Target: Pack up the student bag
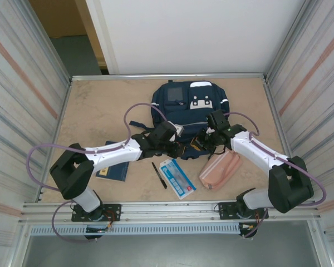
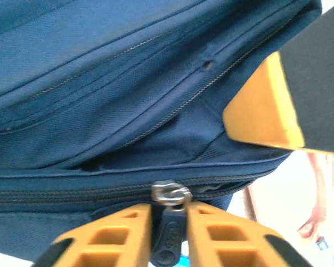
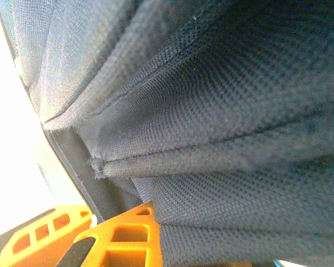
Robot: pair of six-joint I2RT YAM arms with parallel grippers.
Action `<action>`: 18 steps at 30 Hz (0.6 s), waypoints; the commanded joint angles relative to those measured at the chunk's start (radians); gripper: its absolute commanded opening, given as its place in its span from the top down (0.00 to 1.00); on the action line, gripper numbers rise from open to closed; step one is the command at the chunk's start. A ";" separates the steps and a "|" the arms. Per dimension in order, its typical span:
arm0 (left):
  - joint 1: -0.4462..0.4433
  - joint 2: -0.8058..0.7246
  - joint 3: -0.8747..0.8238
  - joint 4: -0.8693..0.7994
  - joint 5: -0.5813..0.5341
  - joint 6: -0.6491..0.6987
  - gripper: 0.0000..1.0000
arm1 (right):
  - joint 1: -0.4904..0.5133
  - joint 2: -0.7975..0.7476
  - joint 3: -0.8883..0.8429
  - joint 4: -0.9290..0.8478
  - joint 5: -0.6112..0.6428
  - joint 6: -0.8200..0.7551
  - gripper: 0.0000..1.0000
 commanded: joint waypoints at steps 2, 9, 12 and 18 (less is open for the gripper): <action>-0.001 -0.013 0.012 0.005 0.015 0.048 1.00 | -0.009 -0.022 0.031 0.018 -0.056 -0.021 1.00; 0.092 -0.125 -0.127 0.041 0.063 0.060 1.00 | -0.090 -0.008 0.033 -0.038 -0.077 -0.109 1.00; 0.203 -0.169 -0.224 0.116 0.143 0.035 1.00 | -0.116 0.011 0.045 -0.067 -0.090 -0.163 1.00; 0.333 -0.170 -0.270 0.130 0.174 0.084 1.00 | -0.143 0.055 0.051 -0.077 -0.097 -0.238 1.00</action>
